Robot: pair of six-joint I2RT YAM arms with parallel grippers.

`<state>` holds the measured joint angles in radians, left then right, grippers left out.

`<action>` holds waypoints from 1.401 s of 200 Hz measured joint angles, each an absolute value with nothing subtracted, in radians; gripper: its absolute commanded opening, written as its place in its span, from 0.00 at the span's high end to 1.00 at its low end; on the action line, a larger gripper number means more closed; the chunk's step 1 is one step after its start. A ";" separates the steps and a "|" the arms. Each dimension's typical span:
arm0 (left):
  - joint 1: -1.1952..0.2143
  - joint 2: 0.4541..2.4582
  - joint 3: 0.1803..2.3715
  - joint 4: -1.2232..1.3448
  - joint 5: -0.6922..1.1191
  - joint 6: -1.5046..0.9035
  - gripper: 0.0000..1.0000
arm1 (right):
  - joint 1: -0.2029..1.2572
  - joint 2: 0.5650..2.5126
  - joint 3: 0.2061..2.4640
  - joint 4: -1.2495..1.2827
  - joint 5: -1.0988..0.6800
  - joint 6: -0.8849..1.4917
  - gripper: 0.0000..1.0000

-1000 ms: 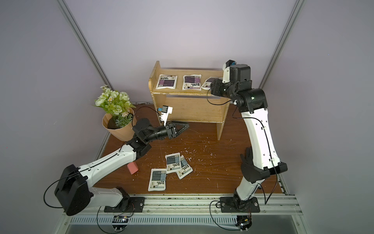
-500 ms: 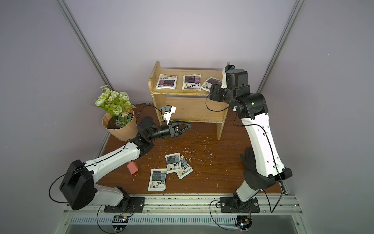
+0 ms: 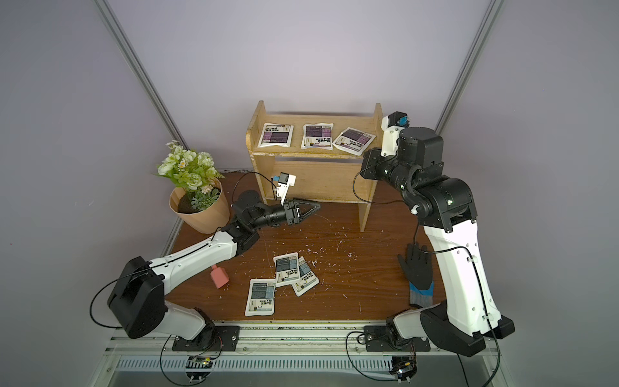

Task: Place the bagged coffee beans on the shelf by color
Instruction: Place the bagged coffee beans on the shelf.

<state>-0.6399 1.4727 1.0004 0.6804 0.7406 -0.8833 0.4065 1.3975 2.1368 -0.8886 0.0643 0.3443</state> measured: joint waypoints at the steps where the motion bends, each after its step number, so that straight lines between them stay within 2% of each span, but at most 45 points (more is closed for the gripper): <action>1: -0.640 1.473 1.001 0.678 0.740 -0.882 0.57 | 0.406 1.398 2.137 -0.886 0.060 0.347 1.00; 41: -0.640 1.458 1.003 0.573 0.677 -0.816 0.58 | 0.417 1.502 2.199 -0.835 -0.059 0.353 1.00; 102: -0.640 1.412 1.003 0.443 0.586 -0.729 0.58 | 0.439 1.622 2.203 -0.836 -0.050 0.336 1.00; 280: -0.640 1.412 1.003 0.433 0.572 -0.724 0.58 | 0.405 1.566 2.183 -0.880 0.229 0.242 1.00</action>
<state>-0.6399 1.4117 1.0035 0.4328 0.5716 -0.7238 0.4049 1.5661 2.1826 -0.8803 0.2287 0.2420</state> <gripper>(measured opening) 0.420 0.047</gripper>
